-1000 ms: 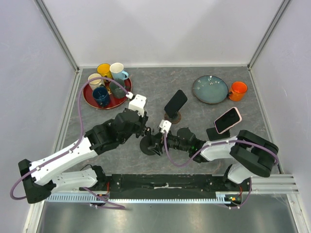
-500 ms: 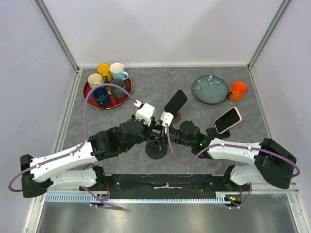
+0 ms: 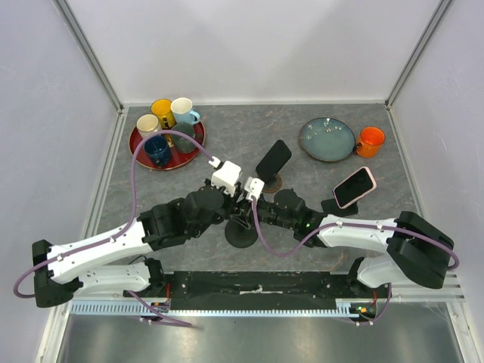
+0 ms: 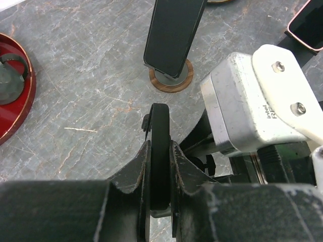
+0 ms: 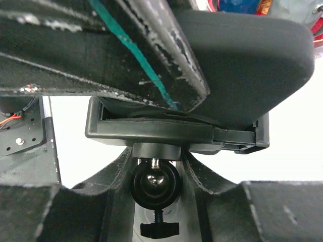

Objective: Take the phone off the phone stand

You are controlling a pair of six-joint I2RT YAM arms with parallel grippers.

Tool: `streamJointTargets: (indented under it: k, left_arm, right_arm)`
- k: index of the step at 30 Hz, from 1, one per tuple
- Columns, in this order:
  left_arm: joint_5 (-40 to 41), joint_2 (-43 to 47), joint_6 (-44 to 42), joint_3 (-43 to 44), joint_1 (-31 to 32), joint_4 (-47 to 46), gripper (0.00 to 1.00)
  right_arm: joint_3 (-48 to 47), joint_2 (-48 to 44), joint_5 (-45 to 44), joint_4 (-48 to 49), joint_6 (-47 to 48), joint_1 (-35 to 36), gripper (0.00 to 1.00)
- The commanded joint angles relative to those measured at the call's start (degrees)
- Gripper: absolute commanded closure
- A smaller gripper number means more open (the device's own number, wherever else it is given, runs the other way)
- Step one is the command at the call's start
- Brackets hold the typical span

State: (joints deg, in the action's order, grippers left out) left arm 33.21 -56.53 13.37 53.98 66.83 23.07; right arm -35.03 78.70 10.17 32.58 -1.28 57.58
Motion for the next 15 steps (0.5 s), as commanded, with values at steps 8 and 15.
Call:
streamJointTargets:
  k: [8,15]
  left_arm:
    - [4.15,6.34,3.41,2.63,-6.78,-4.35,0.98]
    - [-3.50,10.12,10.45,-1.33,-19.89,-3.65,0.98]
  right_arm:
    - [10.94,-0.64,-0.95,3.28,-1.45,-2.92,1.00]
    - [9.63,-0.47,-0.33,-0.06,0.31,-3.18,1.00]
